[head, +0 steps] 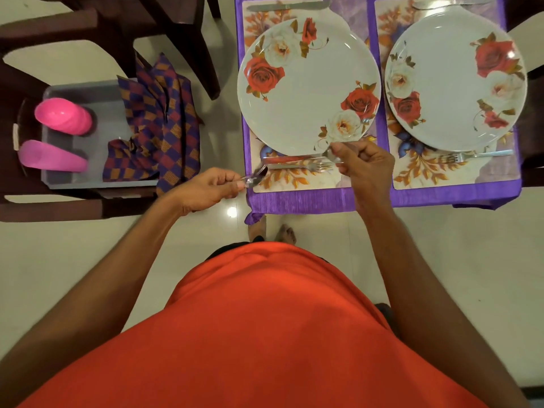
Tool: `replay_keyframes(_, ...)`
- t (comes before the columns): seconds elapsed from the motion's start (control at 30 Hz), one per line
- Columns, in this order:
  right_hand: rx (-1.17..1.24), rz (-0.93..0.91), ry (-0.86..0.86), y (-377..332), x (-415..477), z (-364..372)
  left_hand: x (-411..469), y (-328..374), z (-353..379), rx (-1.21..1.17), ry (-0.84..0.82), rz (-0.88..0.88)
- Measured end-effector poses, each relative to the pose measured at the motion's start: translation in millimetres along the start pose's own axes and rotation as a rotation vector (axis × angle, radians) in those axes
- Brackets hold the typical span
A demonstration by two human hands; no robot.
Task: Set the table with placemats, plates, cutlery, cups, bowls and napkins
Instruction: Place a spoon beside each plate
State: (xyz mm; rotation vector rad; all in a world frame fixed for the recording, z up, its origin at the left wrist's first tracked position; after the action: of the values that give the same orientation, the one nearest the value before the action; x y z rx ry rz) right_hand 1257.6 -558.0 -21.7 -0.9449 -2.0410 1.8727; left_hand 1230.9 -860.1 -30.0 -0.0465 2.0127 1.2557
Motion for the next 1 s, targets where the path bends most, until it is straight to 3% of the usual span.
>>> replay_keyframes(0.2, -0.075, 0.106, 0.045, 35.0, -12.3, -18.7, 0.8, -15.4, 3.4, 0.113, 0.199, -0.016)
replay_keyframes(0.37, -0.128, 0.147, 0.110, 55.0, -23.2, -3.3, 4.6, -5.5, 12.2, 0.294, 0.441, 0.168)
replay_keyframes(0.77, -0.362, 0.042, 0.105, 68.6, -18.6, 12.5, 32.3, -7.2, 55.2, 0.269, 0.554, 0.231)
replay_keyframes(1.0, -0.408, 0.051, 0.127, 65.6, -17.6, 14.4, 39.6, -20.2, 63.7, 0.243, 0.537, 0.220)
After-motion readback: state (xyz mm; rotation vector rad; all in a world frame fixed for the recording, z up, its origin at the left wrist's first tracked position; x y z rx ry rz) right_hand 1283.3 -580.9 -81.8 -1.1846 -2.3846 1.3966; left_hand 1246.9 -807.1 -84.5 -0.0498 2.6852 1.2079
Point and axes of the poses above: each hand's wrist, its own x-axis towards the middle knuckle, its own z-axis out of the palm, y = z × x, the point moved 2 cm from there along x, towards the middle knuckle, and after that the axes turned 12 degrees about y, right-handed, at the moved point
